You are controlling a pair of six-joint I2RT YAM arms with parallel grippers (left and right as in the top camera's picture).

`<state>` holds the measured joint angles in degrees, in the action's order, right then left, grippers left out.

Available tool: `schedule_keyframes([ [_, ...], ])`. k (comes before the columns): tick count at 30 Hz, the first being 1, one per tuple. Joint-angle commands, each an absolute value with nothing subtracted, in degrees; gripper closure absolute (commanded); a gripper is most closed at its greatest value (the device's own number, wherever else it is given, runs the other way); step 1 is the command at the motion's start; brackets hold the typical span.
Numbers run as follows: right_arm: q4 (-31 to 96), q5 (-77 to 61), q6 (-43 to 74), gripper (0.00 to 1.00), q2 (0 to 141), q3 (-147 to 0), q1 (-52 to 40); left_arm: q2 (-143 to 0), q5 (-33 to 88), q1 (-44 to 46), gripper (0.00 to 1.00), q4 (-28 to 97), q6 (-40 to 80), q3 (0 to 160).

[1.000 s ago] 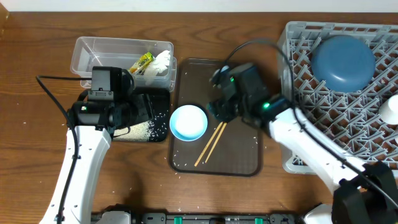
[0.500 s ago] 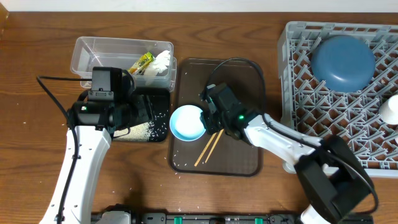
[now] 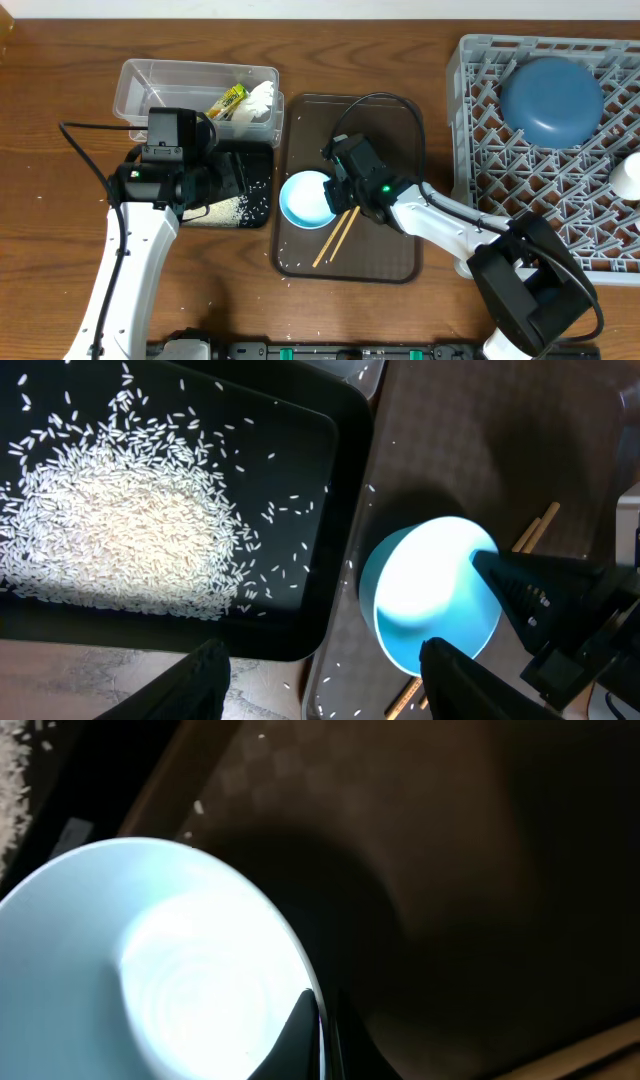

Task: Sort waste into correct bins and load items into the dishwasher rack
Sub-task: 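Carry the light-blue bowl to the rack and set it upright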

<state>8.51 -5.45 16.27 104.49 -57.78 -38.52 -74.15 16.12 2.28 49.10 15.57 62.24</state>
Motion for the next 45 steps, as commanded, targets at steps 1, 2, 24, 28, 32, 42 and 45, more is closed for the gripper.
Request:
schedule_keyframes([
  [1, 8.6, 0.3, 13.7, 0.99, 101.5, -58.6, -37.1, -74.5, 15.5, 2.2, 0.36, 49.3, 15.0, 61.7],
  [2, 8.7, 1.4, 12.5, 0.99, 99.9, -58.7, -36.2, -74.5, 15.5, 2.2, 0.36, 49.3, 15.0, 61.7],
  [24, 10.0, 75.7, -9.0, 0.99, 81.4, -58.8, -8.4, -74.5, 15.5, 2.2, 0.36, 49.0, 15.0, 61.7],
  [28, 10.1, 76.1, -7.8, 0.99, 82.5, -58.8, -5.1, -74.5, 15.5, 2.2, 0.36, 49.0, 15.0, 61.7],
  [32, 11.2, 75.8, -7.8, 0.99, 84.8, -58.7, -2.8, -74.5, 15.5, 2.2, 0.36, 49.0, 15.0, 61.7],
  [42, 14.7, 69.4, -7.8, 0.99, 92.8, -58.7, -4.2, -74.5, 15.5, 2.2, 0.36, 49.0, 15.0, 61.7],
  [45, 17.1, 65.4, -7.8, 0.99, 93.4, -58.7, -5.9, -74.5, 15.5, 2.2, 0.36, 49.0, 15.0, 61.7],
])
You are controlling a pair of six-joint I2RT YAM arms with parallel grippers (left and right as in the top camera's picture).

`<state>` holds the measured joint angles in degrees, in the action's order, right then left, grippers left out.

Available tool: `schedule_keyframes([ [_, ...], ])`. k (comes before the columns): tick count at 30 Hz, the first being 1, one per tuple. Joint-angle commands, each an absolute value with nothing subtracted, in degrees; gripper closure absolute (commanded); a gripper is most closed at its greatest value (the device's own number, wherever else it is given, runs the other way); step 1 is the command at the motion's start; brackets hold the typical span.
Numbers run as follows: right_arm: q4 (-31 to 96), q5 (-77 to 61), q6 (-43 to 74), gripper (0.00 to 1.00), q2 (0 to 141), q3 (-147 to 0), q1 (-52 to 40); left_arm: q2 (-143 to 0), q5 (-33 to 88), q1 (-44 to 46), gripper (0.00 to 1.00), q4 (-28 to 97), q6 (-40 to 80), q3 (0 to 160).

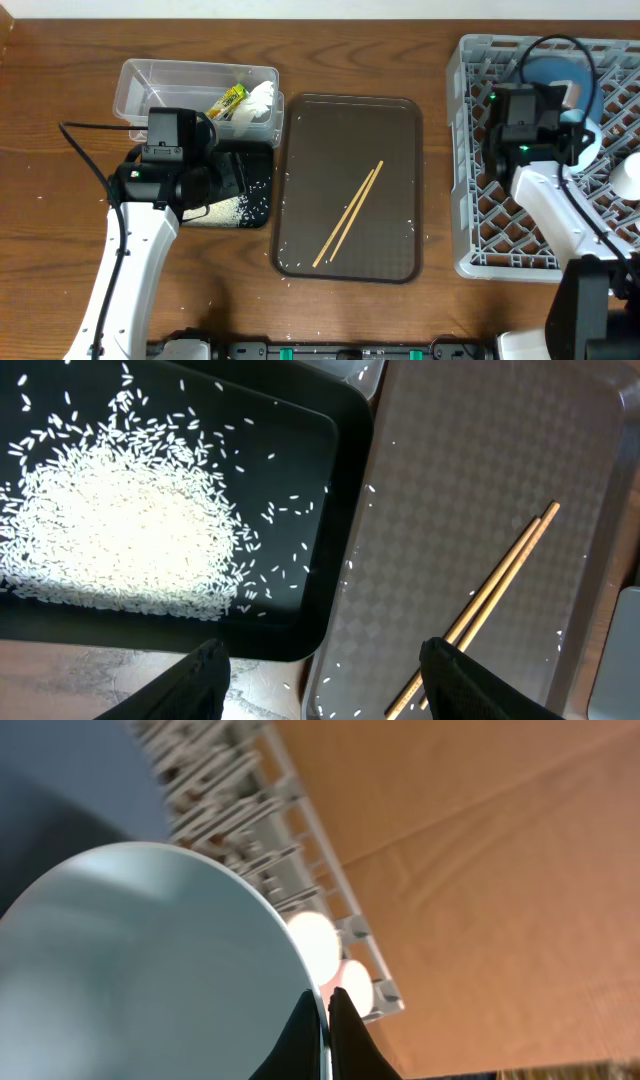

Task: Sort waste into correct bins and load items into the dishwasher rack
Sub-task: 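Carry the light-blue bowl to the rack and set it upright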

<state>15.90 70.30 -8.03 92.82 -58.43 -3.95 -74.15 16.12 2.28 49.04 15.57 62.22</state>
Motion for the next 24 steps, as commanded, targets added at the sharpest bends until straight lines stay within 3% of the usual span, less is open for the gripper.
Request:
schedule_keyframes([
  [1, 18.1, 64.3, -7.8, 0.99, 93.4, -58.7, -6.6, -74.5, 15.5, 2.2, 0.36, 49.0, 15.0, 61.7],
  [10, 26.8, 58.0, -7.6, 0.99, 93.4, -58.7, -12.6, -74.5, 15.5, 2.2, 0.36, 49.0, 15.0, 61.7],
  [15, 34.0, 56.8, 3.6, 0.98, 93.4, -58.7, -15.6, -74.5, 15.5, 2.2, 0.36, 49.0, 15.0, 61.7],
  [16, 35.7, 56.0, 5.3, 0.87, 93.3, -58.7, -16.2, -74.5, 15.5, 2.2, 0.36, 49.0, 15.0, 61.7],
  [18, 36.7, 55.0, 6.2, 0.53, 93.2, -58.7, -17.2, -74.5, 15.5, 2.2, 0.36, 49.0, 15.0, 61.7],
  [19, 36.8, 54.8, 6.2, 0.44, 92.9, -58.8, -17.7, -74.5, 15.5, 2.2, 0.36, 49.0, 15.0, 61.7],
  [22, 36.9, 53.5, 6.2, 0.30, 90.4, -59.7, -18.7, -74.5, 15.5, 2.2, 0.36, 49.0, 15.0, 61.7],
  [24, 36.9, 49.3, 5.4, 0.28, 88.0, -61.0, -18.8, -74.5, 15.5, 2.2, 0.36, 49.0, 15.0, 61.7],
])
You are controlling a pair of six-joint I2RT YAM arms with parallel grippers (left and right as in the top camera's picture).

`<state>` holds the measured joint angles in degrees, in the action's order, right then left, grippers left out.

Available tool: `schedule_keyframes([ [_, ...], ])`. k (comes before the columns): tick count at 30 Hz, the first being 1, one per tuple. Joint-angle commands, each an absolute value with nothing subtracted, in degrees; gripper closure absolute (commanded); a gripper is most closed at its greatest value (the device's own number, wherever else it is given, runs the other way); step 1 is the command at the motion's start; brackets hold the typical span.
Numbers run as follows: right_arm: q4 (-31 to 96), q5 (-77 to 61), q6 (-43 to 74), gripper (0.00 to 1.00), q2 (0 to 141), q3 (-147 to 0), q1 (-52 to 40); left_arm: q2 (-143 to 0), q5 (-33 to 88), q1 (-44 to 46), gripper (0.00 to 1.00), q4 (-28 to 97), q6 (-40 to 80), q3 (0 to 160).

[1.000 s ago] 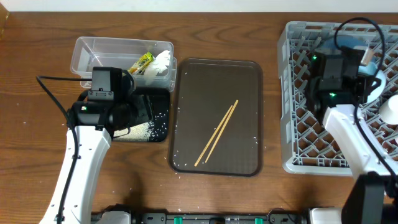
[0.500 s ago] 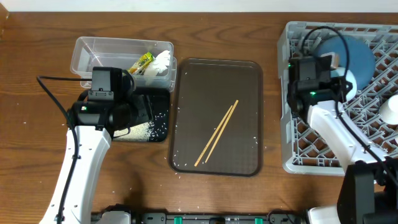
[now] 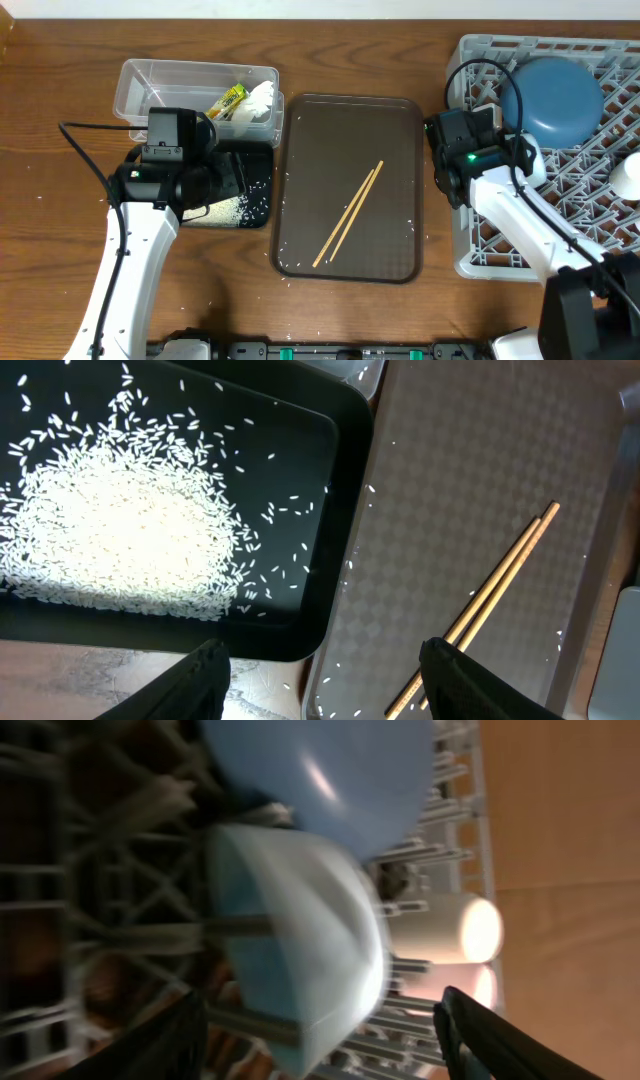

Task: Sort waste into correct bins and load items into the dishwasher rack
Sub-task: 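Carry the light-blue bowl to the rack and set it upright, then move the right gripper to the chopsticks and grasp one chopstick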

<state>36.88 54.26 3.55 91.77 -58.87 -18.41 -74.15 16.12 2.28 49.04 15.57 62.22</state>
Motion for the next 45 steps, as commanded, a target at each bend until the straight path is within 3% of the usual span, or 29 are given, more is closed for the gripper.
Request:
schedule_keyframes([
  [1, 36.8, 43.7, 5.0, 0.28, 86.0, -62.3, -18.8, -74.5, 15.5, 2.2, 0.36, 49.1, 15.0, 61.7],
  [4, 35.3, 27.1, 4.1, 0.30, 82.4, -64.5, -18.8, -74.5, 15.5, 2.2, 0.36, 49.1, 15.0, 61.7],
  [8, 30.9, -1.0, 4.6, 0.42, 80.1, -64.8, -18.9, -74.5, 15.5, 2.2, 0.36, 49.0, 15.0, 61.7],
  [11, 30.7, -9.8, 9.2, 0.50, 81.4, -64.5, -19.5, -74.5, 15.5, 2.2, 0.36, 49.1, 15.0, 61.7],
  [20, 34.7, -9.9, 19.0, 0.49, 94.0, -63.6, -28.4, -74.5, 15.5, 2.2, 0.36, 49.0, 15.0, 61.7],
  [23, 35.0, -8.3, 22.6, 0.58, 97.9, -63.6, -30.9, -74.5, 15.5, 2.2, 0.36, 49.1, 15.0, 61.7],
  [26, 35.7, -3.7, 28.7, 0.60, 101.8, -63.6, -33.0, -74.5, 15.5, 2.2, 0.36, 49.1, 15.0, 61.7],
  [45, 34.9, 2.2, 32.8, 0.64, 110.9, -63.7, -33.4, -74.5, 15.5, 2.2, 0.36, 49.1, 15.0, 61.7],
])
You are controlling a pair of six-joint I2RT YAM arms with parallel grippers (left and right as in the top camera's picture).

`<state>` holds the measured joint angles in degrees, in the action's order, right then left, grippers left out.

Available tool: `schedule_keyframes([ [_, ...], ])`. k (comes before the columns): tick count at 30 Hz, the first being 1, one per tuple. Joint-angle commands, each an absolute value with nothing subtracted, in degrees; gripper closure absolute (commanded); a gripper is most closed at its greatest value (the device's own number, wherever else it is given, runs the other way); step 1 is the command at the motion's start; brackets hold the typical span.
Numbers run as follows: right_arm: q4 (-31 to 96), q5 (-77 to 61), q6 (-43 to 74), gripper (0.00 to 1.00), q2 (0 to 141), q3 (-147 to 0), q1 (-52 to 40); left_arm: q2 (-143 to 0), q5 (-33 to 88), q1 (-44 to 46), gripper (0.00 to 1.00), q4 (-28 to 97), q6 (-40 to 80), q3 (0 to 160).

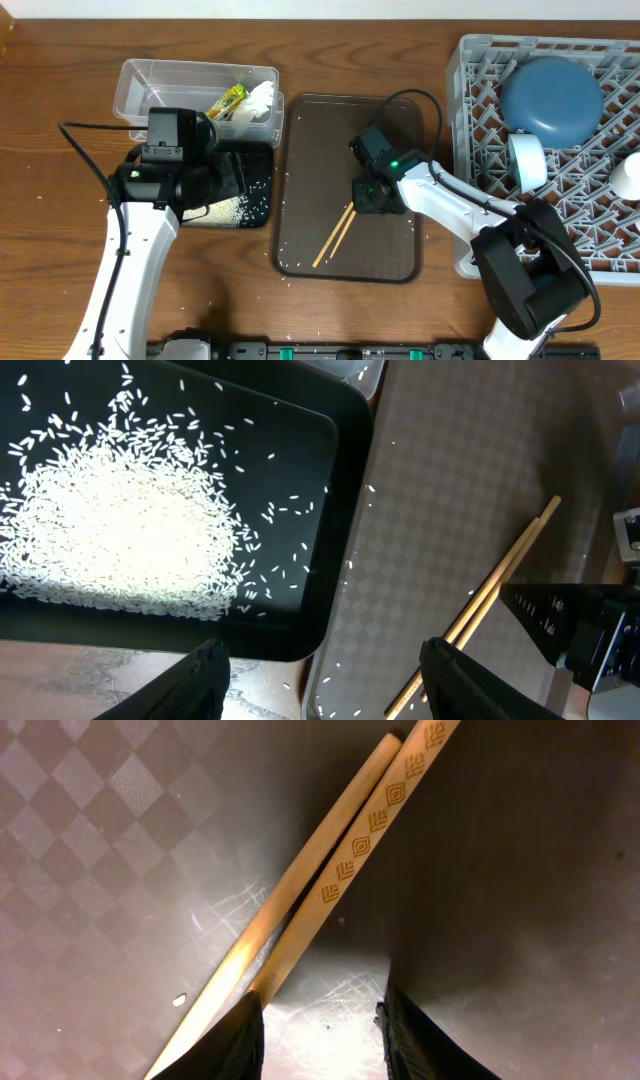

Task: Sort waste into correct bins and load items into the dishwasher rack
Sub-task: 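Move the right gripper to the chopsticks and grasp one chopstick, then carry the chopstick to the rack and drop it in upright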

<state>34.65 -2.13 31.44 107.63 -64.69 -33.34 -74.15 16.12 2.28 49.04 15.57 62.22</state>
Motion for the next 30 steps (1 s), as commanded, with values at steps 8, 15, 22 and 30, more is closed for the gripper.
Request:
schedule_keyframes([
  [8, 34.4, -5.5, 32.7, 0.62, 110.4, -64.9, -33.4, -74.5, 15.5, 2.2, 0.36, 49.1, 15.0, 61.7],
  [15, 34.0, -2.4, 32.6, 0.61, 105.3, -65.3, -33.4, -74.5, 15.5, 2.2, 0.36, 49.1, 15.0, 61.7],
  [22, 33.4, -1.3, 32.8, 0.62, 106.4, -65.1, -33.8, -74.5, 15.5, 2.2, 0.36, 49.0, 15.0, 61.7],
  [30, 33.0, 1.3, 33.4, 0.63, 109.1, -65.1, -34.6, -74.5, 15.5, 2.2, 0.36, 49.1, 15.0, 61.7],
])
